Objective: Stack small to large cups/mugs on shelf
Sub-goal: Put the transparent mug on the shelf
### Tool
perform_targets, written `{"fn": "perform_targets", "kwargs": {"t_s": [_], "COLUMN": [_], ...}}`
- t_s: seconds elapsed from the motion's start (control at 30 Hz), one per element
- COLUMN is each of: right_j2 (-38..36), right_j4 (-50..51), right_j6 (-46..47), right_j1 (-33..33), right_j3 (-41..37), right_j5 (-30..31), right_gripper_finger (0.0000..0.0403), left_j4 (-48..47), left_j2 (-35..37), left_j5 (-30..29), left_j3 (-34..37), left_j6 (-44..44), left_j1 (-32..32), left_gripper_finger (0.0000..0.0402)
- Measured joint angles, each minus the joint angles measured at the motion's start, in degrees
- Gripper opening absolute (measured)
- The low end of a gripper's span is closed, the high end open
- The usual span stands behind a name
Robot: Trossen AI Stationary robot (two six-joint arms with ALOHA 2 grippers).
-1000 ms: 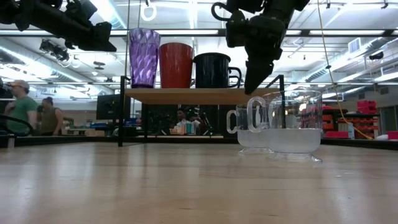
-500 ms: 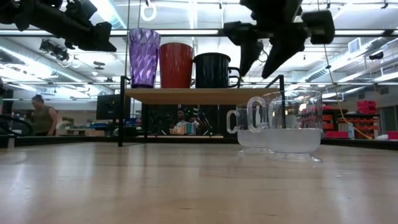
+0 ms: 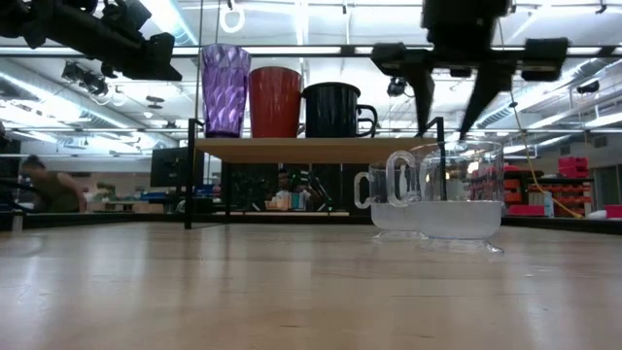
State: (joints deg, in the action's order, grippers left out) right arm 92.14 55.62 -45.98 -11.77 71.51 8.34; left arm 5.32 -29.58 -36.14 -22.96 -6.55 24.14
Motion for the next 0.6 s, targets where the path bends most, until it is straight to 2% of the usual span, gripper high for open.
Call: {"fn": "perform_targets", "kwargs": {"t_s": [0.23,0.6], "right_j2": [0.0,0.02], "right_j4": [-3.53,-9.82], "right_j6": [-2.21,-5.2], "right_j1": [0.55,3.02], "right_j3": [-2.99,-7.72], "right_j5": [0.02,-0.76], "right_gripper_finger": [0.0184,0.0145], "left_j4": [-0.02,0.0], "left_j2": [-0.02,0.0], "left_j5": [0.0,0.0], "left_j3": [0.0,0.0], "left_j6": [0.07,-0.07], "left_j1": [0.02,0.0], "left_gripper_finger": [0.0017,0.0022]}}
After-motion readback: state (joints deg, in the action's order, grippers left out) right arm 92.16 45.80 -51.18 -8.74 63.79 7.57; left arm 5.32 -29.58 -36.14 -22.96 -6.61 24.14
